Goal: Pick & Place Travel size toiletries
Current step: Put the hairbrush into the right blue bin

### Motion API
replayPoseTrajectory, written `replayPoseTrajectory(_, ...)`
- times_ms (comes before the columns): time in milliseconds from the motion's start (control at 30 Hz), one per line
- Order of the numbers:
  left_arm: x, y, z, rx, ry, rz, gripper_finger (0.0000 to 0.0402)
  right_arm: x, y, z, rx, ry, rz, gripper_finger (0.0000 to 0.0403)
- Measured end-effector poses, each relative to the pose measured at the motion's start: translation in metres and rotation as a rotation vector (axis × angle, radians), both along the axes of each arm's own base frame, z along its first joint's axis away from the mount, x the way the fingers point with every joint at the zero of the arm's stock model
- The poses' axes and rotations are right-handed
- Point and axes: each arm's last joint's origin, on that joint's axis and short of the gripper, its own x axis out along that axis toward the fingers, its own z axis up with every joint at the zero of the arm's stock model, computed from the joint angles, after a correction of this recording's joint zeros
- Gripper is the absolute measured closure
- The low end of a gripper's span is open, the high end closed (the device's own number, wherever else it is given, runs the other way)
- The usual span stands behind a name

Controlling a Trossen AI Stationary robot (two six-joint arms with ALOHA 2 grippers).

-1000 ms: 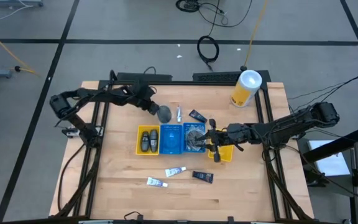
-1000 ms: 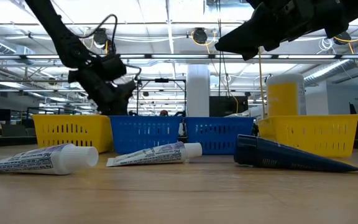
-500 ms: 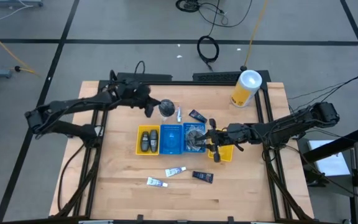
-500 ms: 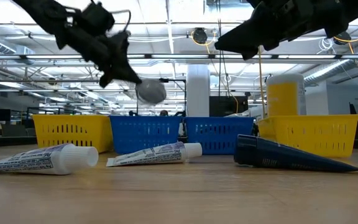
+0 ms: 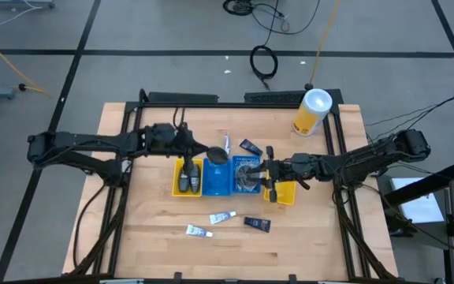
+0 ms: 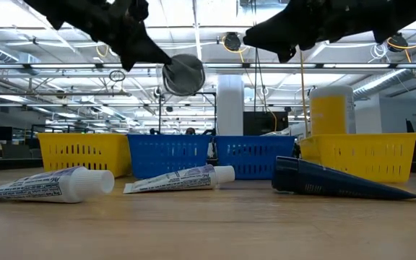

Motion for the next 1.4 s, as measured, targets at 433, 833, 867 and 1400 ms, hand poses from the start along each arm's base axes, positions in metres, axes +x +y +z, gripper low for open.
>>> replayPoseTrajectory(433,0.009,-0.053,0.007,0.137,-0.087,-0.017,0.0401,0.001,-0.010,0.001,0.046,-0.013,-0.041,0.0309)
replayPoseTrajectory(833,0.041,-0.066,-0.016,0.173,-0.055,-0.025,0.0401,0.002,-0.011,0.002,0.047,-0.023,-0.045,0.0309)
replayPoseTrajectory(867,0.044,-0.066,-0.016,0.174,-0.054,-0.024,0.0401,0.002,-0.011,0.002,0.047,-0.023,-0.046,0.0309)
replayPoseTrajectory(1400,0.087,-0.080,-0.003,0.284,0.089,-0.014,0.0401,0.002,-0.014,-0.001,0.086,0.007,-0.051,0.0241)
